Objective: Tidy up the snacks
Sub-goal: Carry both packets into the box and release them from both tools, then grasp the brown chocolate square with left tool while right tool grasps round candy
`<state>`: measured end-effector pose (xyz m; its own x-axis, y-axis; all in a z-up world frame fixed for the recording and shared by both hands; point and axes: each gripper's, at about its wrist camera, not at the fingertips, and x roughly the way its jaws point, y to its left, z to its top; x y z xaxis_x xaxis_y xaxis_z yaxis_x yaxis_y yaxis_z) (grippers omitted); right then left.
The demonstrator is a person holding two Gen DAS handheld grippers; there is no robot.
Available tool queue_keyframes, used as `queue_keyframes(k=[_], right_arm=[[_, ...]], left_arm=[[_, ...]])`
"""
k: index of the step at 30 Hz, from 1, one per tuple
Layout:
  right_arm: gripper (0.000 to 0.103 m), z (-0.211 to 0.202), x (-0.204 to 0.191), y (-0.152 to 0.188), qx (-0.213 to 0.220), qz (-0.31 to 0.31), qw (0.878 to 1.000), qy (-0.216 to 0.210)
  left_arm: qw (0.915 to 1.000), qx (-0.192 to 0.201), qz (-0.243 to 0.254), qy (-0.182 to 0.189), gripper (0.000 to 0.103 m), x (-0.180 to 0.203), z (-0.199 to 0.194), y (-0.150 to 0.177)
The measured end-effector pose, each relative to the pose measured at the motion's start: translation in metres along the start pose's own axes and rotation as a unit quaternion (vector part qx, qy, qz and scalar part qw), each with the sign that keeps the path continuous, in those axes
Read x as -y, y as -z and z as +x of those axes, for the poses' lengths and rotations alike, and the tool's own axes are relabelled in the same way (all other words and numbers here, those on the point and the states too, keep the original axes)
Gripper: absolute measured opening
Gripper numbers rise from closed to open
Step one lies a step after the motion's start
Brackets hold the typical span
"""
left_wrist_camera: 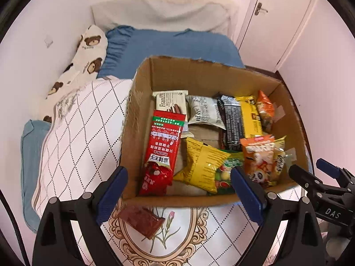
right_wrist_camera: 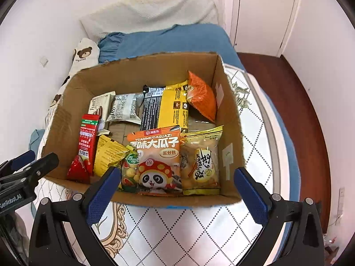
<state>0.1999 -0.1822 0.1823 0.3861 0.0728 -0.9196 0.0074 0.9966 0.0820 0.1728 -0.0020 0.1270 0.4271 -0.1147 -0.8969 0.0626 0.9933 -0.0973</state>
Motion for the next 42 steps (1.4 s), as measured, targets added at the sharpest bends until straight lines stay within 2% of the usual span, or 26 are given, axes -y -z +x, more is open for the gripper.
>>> queue_keyframes(k=[15,19,21,23,25,26,27,29,30,32,36,42], right_arm=[[0.103,-0.096,0.005,0.038,0.088,-0.002,0.996,0.000],[0.103,-0.117,0.007,0.046,0.101,0.005,0.995,-0.013],[0.103,-0.121,0.006,0.052,0.099,0.006,0.994,-0.040],[0.103,-0.119,0.003,0.063,0.089,-0.001,0.993,-0.071],[0.102,-0.110,-0.009,0.083,0.070,-0.029,0.994,-0.077],[0.096,-0.103,-0.014,0.090,0.058,-0.038,0.994,-0.085],[0.083,-0.093,-0.021,0.102,0.036,-0.046,0.993,-0.100],[0.078,-0.071,-0.033,0.124,-0.007,-0.058,0.991,-0.121],[0.072,-0.058,-0.042,0.140,-0.031,-0.067,0.989,-0.131],[0.070,-0.037,-0.057,0.163,-0.067,-0.079,0.984,-0.146],[0.063,0.002,-0.088,0.206,-0.136,-0.100,0.971,-0.171],[0.063,0.045,-0.124,0.249,-0.197,-0.136,0.955,-0.177]], left_arm=[[0.9947,0.101,0.017,-0.007,0.095,0.018,-0.097,0.035],[0.9934,0.113,0.016,-0.006,0.095,0.021,-0.114,0.045],[0.9933,0.115,0.015,-0.010,0.095,0.019,-0.118,0.052],[0.9942,0.106,0.012,-0.017,0.095,0.014,-0.117,0.063],[0.9951,0.095,0.007,-0.026,0.095,0.007,-0.113,0.077],[0.9955,0.088,0.007,-0.037,0.095,0.001,-0.108,0.087],[0.9958,0.077,0.003,-0.050,0.095,-0.006,-0.101,0.099],[0.9970,0.046,-0.004,-0.062,0.095,-0.020,-0.084,0.122],[0.9974,0.021,-0.009,-0.069,0.095,-0.030,-0.072,0.136],[0.9966,-0.022,-0.024,-0.076,0.095,-0.048,-0.050,0.160],[0.9907,-0.076,-0.047,-0.103,0.095,-0.077,-0.020,0.205],[0.9803,-0.136,-0.078,-0.120,0.095,-0.111,0.006,0.257]])
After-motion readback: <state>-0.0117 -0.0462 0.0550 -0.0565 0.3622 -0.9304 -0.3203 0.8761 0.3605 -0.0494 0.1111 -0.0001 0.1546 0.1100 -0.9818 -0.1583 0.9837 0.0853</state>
